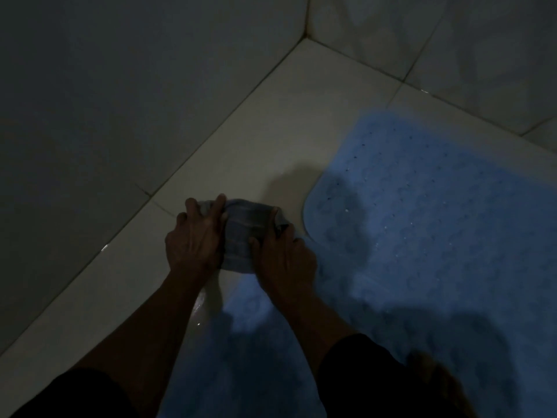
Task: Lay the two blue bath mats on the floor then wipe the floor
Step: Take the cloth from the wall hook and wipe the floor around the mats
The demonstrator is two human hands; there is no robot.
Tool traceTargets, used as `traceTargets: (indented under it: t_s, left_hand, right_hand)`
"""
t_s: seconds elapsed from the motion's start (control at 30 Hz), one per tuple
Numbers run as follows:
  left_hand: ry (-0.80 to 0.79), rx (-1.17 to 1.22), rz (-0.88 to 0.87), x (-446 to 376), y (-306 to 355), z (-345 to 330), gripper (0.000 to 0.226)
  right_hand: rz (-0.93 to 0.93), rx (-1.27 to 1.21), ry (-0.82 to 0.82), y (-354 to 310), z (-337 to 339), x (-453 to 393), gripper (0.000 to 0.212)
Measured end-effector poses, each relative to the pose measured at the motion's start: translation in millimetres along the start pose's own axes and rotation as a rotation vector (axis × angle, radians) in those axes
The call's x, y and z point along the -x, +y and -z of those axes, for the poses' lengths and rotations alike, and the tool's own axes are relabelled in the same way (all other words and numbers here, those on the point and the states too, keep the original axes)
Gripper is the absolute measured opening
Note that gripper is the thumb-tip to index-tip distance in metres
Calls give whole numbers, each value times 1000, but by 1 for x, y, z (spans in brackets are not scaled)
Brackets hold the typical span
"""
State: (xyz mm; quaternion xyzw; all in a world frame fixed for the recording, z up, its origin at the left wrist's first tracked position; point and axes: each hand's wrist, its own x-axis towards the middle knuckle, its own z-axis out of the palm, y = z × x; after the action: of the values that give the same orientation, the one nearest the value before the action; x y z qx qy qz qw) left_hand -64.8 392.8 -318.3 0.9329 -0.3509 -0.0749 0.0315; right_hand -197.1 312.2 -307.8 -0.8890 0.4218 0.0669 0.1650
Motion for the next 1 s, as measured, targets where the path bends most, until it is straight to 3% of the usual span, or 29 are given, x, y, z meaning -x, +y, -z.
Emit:
traceTargets:
  t_s: [0.1,0.47,0.77,1.0]
  left_hand:
    - [3,-14,-15,-21,15,1,46]
    - [-10,-36,-52,-108,88,2,48]
    - [-80,-88,-38,-166,142,9,51]
    - [-163,-169,8,-193,178,17,57]
  right_hand:
    - [39,115,21,11,7,-19,46]
    - [-31,-6,26,63,31,-107,65]
    - [-115,-70,64,94,54,-168,66]
    - [-217,-123,2,103,73,-190,72]
